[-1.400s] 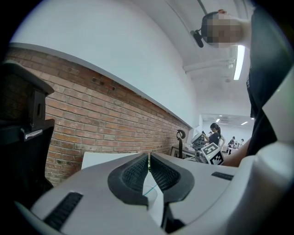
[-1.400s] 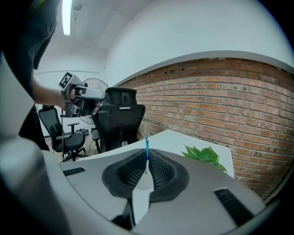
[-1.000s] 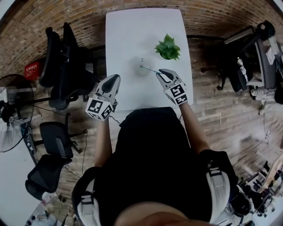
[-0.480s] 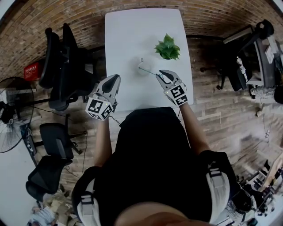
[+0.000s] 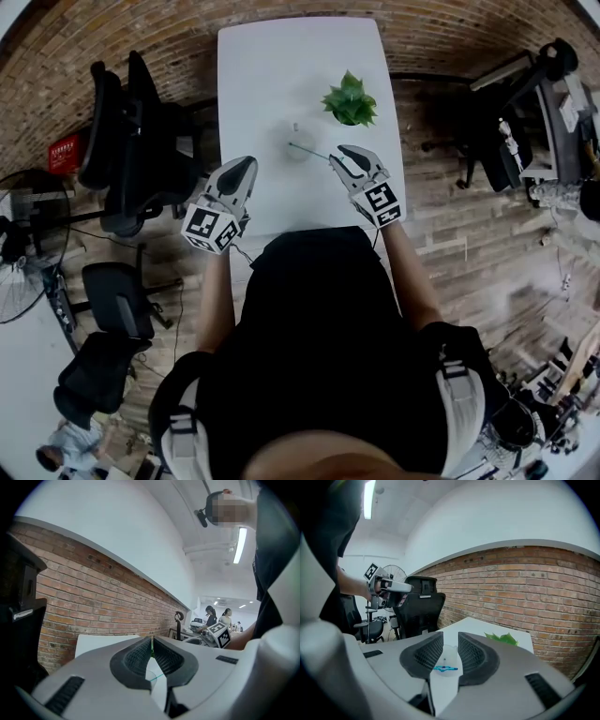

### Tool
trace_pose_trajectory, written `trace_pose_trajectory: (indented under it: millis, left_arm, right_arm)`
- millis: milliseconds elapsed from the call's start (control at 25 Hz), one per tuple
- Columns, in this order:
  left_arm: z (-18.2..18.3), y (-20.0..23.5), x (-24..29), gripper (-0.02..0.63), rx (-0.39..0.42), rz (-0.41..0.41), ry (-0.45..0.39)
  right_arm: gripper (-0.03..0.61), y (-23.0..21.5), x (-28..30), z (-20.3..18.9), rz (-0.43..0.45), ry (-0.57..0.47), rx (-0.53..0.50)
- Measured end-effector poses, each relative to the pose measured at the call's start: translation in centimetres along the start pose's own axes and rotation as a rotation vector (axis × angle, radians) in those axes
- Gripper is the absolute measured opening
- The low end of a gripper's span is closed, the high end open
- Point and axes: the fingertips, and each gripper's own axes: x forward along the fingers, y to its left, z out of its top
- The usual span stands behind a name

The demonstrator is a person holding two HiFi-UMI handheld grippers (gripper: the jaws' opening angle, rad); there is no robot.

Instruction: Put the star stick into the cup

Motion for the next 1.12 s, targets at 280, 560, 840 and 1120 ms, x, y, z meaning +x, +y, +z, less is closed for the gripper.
trace_pose_trajectory:
  millis: [280, 560, 840, 1120]
  left_arm:
    - [-0.2, -1.1, 1.1, 0.032, 0.006, -0.037, 0.008]
    - [-0.3, -2.2, 2.3, 0.032, 0.012, -0.075, 0.015]
    - [-0.3, -3.5, 3.5, 0.032, 0.02, -0.117, 0.024]
    - [-0.5, -5.1, 4.7, 0.032, 0.029, -0.16, 0.033]
  right_arm:
    - [0.063, -1.1, -1.5, 1.0, -0.044, -0.051, 0.018]
    - [-0.002, -2.1, -3.1, 0.5, -0.089, -0.056, 0.03]
    - [-0.003, -2.9, -4.7, -0.3, -0.137, -0.049, 0.044]
    - [-0.003, -3.4, -6.3, -0.9, -0.169, -0.045, 0.05]
